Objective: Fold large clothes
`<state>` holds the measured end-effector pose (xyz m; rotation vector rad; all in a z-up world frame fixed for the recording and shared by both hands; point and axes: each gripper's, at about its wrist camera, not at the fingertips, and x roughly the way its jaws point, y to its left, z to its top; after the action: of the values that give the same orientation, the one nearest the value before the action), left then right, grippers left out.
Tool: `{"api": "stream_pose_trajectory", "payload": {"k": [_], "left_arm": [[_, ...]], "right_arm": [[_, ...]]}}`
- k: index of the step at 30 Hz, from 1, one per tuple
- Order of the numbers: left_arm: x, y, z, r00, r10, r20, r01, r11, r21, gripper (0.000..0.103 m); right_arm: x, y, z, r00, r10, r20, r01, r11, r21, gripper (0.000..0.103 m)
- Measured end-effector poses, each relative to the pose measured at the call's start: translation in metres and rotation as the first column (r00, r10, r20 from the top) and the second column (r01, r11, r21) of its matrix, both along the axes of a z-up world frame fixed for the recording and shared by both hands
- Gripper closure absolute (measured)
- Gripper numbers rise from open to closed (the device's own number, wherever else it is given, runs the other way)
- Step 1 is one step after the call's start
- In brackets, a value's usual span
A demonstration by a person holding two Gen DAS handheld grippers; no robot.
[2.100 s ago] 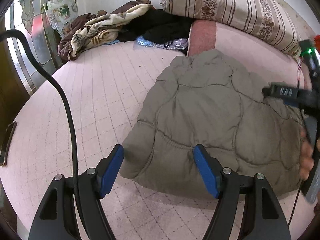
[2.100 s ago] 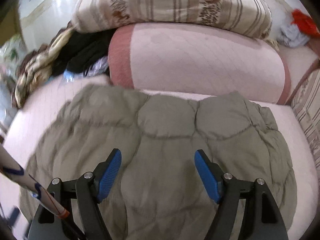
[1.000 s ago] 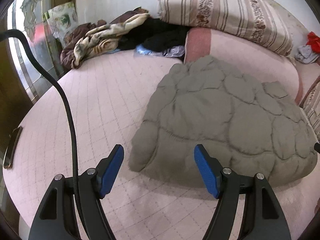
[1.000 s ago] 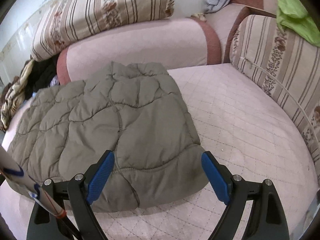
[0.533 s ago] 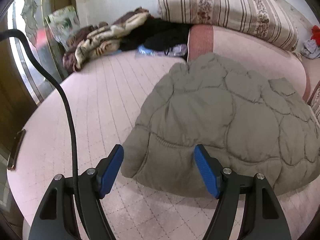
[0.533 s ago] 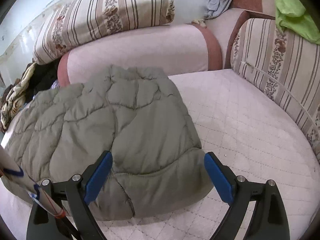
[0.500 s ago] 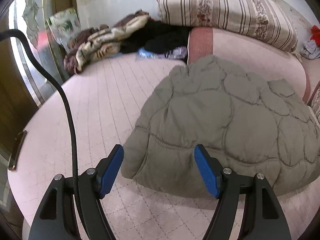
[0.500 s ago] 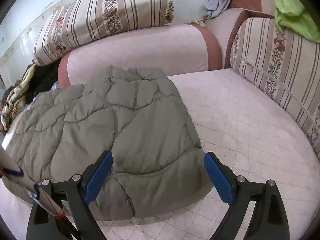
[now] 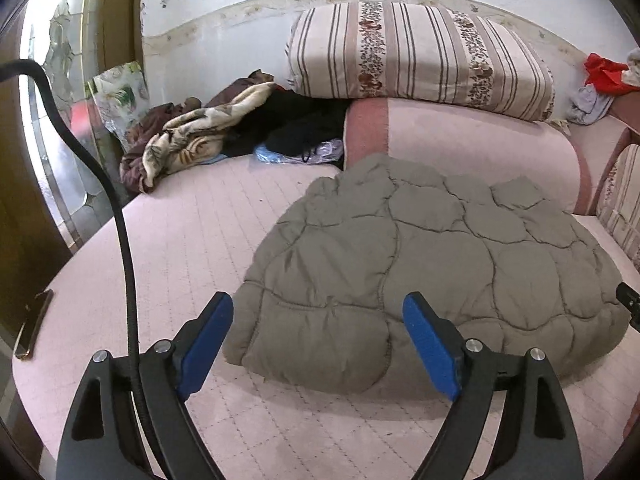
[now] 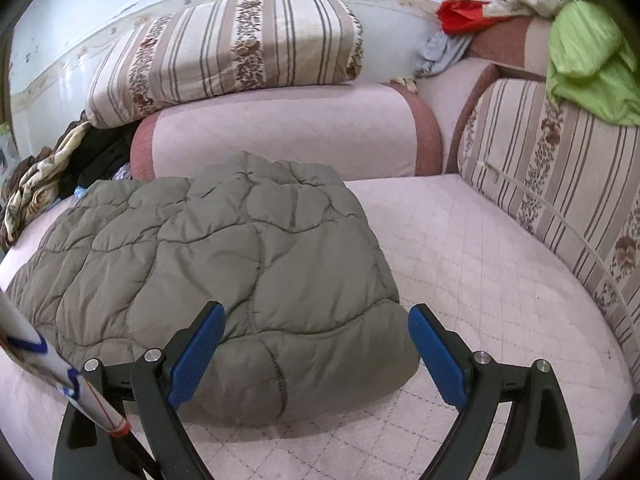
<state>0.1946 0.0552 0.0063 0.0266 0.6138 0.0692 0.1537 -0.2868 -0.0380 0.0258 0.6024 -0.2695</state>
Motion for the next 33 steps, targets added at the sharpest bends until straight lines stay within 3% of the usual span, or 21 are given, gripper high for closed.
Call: {"api": "stream_pose_trajectory", "payload": {"k": [9,14,16,19,21,23,25,33], "left_arm": [[0.002,0.004,0.0,0.999,0.051,0.006,-0.051,0.998,0.026,0.016],[-0.001,-0.001,0.003,0.997,0.074,0.035,-0.077,0.994,0.08,0.016],[-0.009,-0.001,0.008,0.993,0.089,0.08,-0.096,0.991,0.089,0.016],[-0.026,0.001,0.023,0.975,0.125,0.183,-0.142,0.986,0.082,0.008],[-0.043,0.003,0.035,0.95,0.169,0.263,-0.192,0.979,0.062,0.004],[-0.054,0.005,0.044,0.933,0.209,0.292,-0.23,0.972,0.041,0.003],[-0.067,0.004,0.052,0.931,0.201,0.303,-0.215,0.976,0.013,0.003],[-0.123,-0.016,0.057,0.977,0.021,0.212,-0.021,1.0,-0.003,0.003]], "right_arm": [[0.0,0.025,-0.008,0.998,0.057,-0.021,-0.059,0.996,-0.066,0.007],[0.001,0.03,-0.012,0.997,0.072,-0.034,-0.075,0.994,-0.077,0.007],[0.0,0.032,-0.014,0.997,0.075,-0.036,-0.077,0.994,-0.079,0.007],[-0.004,0.034,-0.014,0.997,0.072,-0.034,-0.075,0.994,-0.084,0.007],[-0.008,0.036,-0.013,0.997,0.068,-0.031,-0.07,0.994,-0.084,0.007],[-0.016,0.038,-0.01,0.998,0.063,-0.025,-0.065,0.995,-0.077,0.007],[-0.028,0.042,-0.002,0.998,0.062,-0.009,-0.063,0.996,-0.062,0.007],[-0.084,0.073,0.006,0.995,0.099,0.01,-0.098,0.99,-0.103,0.007]]}}
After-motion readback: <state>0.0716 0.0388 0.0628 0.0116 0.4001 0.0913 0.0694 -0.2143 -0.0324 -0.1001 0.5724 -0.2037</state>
